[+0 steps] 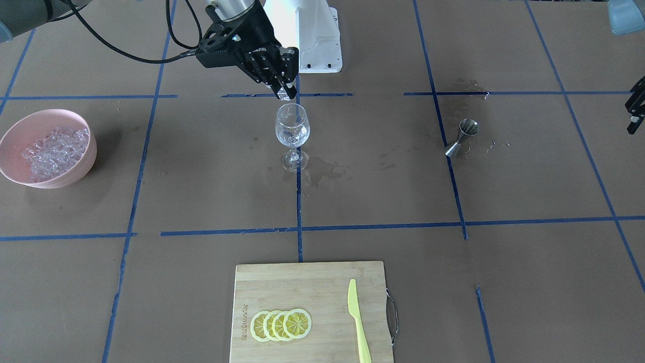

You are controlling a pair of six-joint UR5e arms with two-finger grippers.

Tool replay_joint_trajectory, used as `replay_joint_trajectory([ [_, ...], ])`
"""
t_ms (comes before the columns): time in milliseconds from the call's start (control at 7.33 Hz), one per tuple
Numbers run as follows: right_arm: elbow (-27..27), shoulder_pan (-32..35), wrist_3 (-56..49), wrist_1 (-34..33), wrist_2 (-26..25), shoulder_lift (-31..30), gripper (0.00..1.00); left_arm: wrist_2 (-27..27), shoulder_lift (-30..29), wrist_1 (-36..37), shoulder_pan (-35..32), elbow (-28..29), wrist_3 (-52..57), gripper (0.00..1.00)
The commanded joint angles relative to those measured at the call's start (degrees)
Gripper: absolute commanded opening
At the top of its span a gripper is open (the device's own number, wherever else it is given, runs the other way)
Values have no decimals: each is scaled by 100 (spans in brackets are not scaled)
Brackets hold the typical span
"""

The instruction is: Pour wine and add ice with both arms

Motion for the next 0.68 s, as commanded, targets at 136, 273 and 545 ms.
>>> replay_joint_trajectory([
  [136,-106,-2,83,17,-195,-4,100,17,29,-20,-1,-37,-32,100],
  [273,-72,33,74,26,-186,-56,100,18,38,-20,-1,-37,-32,100],
  [545,59,338,-4,61,-73,-590,100,-26,55,-20,-1,-81,-59,100],
])
